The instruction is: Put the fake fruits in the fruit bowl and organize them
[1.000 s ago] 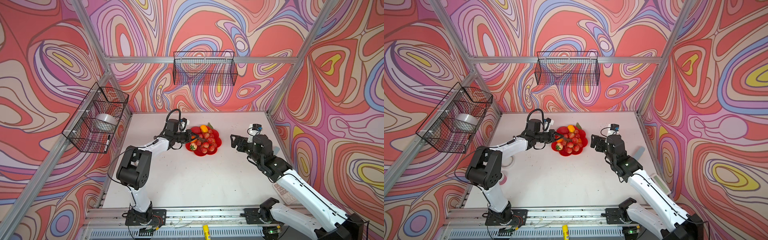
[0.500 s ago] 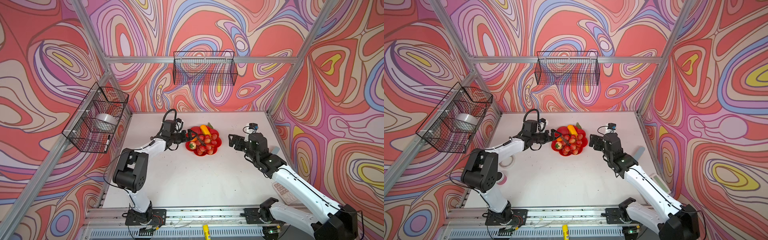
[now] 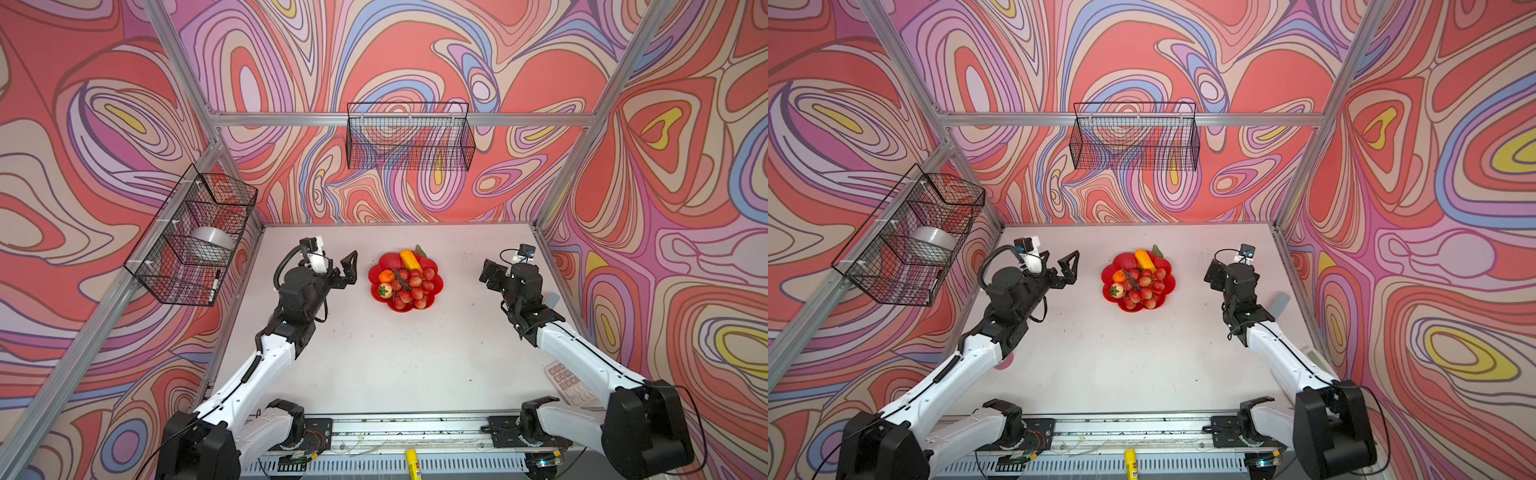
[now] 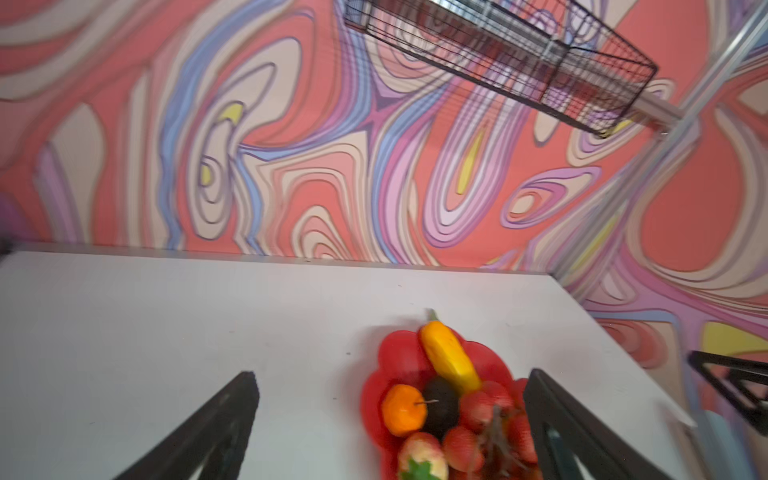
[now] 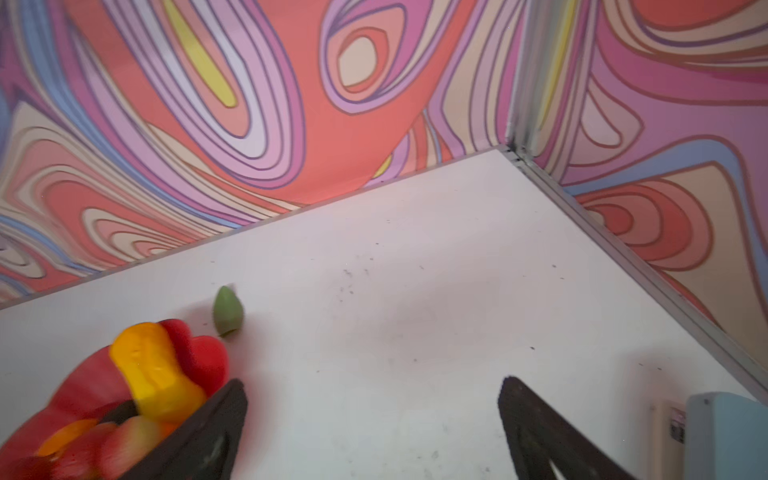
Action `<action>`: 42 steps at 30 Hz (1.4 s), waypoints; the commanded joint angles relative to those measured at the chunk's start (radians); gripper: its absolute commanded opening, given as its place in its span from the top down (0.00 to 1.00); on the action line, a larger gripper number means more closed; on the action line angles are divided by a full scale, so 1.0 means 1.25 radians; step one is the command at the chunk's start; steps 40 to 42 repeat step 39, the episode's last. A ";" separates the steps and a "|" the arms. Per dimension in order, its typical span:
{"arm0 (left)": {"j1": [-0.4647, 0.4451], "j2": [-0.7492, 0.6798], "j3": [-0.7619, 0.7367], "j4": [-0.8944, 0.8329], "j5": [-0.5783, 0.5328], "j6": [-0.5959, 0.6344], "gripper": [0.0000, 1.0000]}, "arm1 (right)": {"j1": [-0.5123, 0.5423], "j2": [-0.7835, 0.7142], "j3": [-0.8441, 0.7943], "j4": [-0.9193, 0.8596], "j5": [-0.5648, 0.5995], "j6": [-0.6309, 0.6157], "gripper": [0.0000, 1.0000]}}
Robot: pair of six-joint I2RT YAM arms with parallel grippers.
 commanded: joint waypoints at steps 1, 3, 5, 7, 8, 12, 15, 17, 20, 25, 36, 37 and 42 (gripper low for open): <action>0.024 0.013 -0.049 0.015 -0.167 0.174 0.00 | -0.033 0.035 -0.076 0.179 0.043 -0.073 0.02; 0.050 0.028 -0.110 0.031 -0.190 0.177 0.00 | -0.051 0.078 -0.114 0.272 0.048 -0.101 0.02; 0.081 0.048 -0.183 0.125 -0.203 0.180 0.00 | -0.060 0.136 -0.137 0.360 0.039 -0.134 0.02; 0.088 0.100 -0.216 0.207 -0.226 0.228 0.00 | -0.066 0.197 -0.148 0.430 0.040 -0.152 0.02; 0.099 0.126 -0.212 0.200 -0.221 0.239 0.00 | -0.070 0.223 -0.158 0.464 0.033 -0.152 0.02; 0.151 0.242 -0.220 0.299 -0.204 0.204 0.00 | -0.085 0.281 -0.162 0.561 -0.010 -0.177 0.02; 0.192 0.340 -0.226 0.393 -0.118 0.171 0.00 | -0.100 0.367 -0.190 0.682 -0.084 -0.181 0.02; 0.199 0.412 -0.219 0.476 -0.096 0.180 0.00 | -0.100 0.383 -0.206 0.729 -0.107 -0.192 0.02; 0.199 0.400 -0.189 0.380 -0.063 0.191 0.00 | -0.103 0.389 -0.202 0.733 -0.108 -0.194 0.02; 0.202 0.401 -0.176 0.365 -0.068 0.183 0.00 | -0.103 0.387 -0.157 0.647 -0.053 -0.179 0.02; 0.201 0.398 -0.173 0.354 -0.067 0.181 0.00 | -0.103 0.387 -0.148 0.629 -0.060 -0.182 0.02; 0.202 0.397 -0.173 0.354 -0.067 0.181 0.00 | -0.103 0.387 -0.148 0.629 -0.080 -0.184 0.02; 0.202 0.396 -0.175 0.355 -0.070 0.182 0.00 | -0.103 0.387 -0.147 0.624 -0.075 -0.189 0.02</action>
